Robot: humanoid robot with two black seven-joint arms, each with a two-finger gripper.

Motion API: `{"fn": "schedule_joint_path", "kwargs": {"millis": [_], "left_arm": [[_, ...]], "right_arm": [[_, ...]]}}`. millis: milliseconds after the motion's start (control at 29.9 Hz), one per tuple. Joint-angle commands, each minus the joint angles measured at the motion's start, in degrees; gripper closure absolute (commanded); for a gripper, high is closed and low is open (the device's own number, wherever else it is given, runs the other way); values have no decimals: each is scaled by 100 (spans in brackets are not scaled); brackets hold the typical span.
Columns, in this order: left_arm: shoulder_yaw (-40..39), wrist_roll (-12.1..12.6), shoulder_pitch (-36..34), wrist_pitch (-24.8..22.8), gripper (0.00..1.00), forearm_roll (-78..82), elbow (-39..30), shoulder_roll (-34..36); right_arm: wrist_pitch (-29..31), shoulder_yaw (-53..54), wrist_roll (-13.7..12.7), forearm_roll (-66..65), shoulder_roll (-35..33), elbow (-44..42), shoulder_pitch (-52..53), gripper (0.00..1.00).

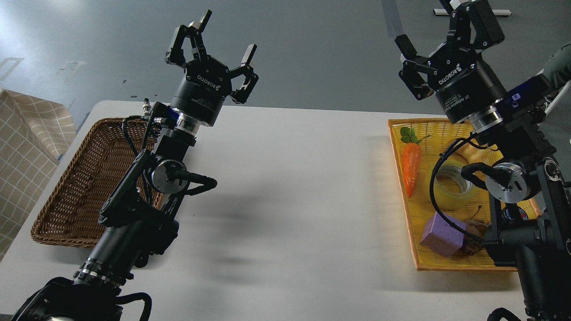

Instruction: Place and transfer tape with both arms

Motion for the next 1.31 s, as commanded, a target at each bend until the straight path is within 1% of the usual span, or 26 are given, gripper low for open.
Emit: {"fn": "schedule_joint_path", "kwargs": {"millis": [0,33,100,167,268,335,469,535,569,602,636,669,703,770,837,937,1004,1071,1104,1171,1238,1272], "left_arm": [[-17,5,22,0,2,13,-17,0],[-17,-4,31,0,2,21,-26,0],[-17,-4,40,0,2,21,-26,0],[-17,-4,40,0,2,21,-26,0],[-17,-4,31,0,2,21,-35,0],[-17,-4,31,0,2,21,-35,0],[-8,-4,40,0,2,21,-88,0],[-17,-13,49,0,2,22,-114,26],[-17,-30,49,0,2,21,-123,53],[-17,-48,57,0,2,21,-158,61],[-17,-48,57,0,2,21,-158,62],[-17,-57,66,0,2,21,-193,53],[-17,-57,75,0,2,21,-211,61],[-17,-57,75,0,2,21,-220,62],[-26,-57,75,0,2,21,-228,53],[-26,-57,75,0,2,21,-228,27],[-26,-57,75,0,2,30,-228,0],[-26,-57,75,0,2,39,-263,0],[-26,-57,75,0,2,39,-264,0],[-26,-57,84,0,2,39,-281,0],[-26,-57,93,0,2,48,-272,0],[-26,-57,110,0,2,48,-272,0]], "right_arm": [[-423,-61,-172,-564,0,0,26,0],[-598,-52,-146,-844,0,0,17,0],[-678,-35,-145,-996,0,-9,-10,0],[-679,-43,-145,-979,-52,0,-18,0],[-687,-44,-145,-970,-385,35,-18,0],[-731,0,-180,-987,-439,122,-27,0],[-688,281,-207,-943,-966,413,-80,0],[-582,562,-128,-917,-1115,457,-141,0],[-391,867,-84,-917,-1438,509,-246,0],[-75,1166,55,-900,-1772,570,-334,0],[-72,1169,57,-899,-1775,571,-335,0],[171,1457,326,-899,-1792,519,-387,0],[252,1538,486,-899,-1732,501,-396,0],[411,1618,986,-891,-1608,518,-545,0],[464,1618,1111,-899,-1617,571,-756,0],[499,1574,1094,-1031,-1748,606,-853,0],[508,1504,998,-1285,-2055,685,-889,0],[508,1468,805,-1811,-2476,703,-897,0],[508,1468,804,-1813,-2478,703,-897,0],[508,1468,672,-2278,-2697,685,-862,1],[499,1459,628,-2918,-3091,615,-862,1],[499,1459,619,-3060,-3180,615,-854,1]]}}
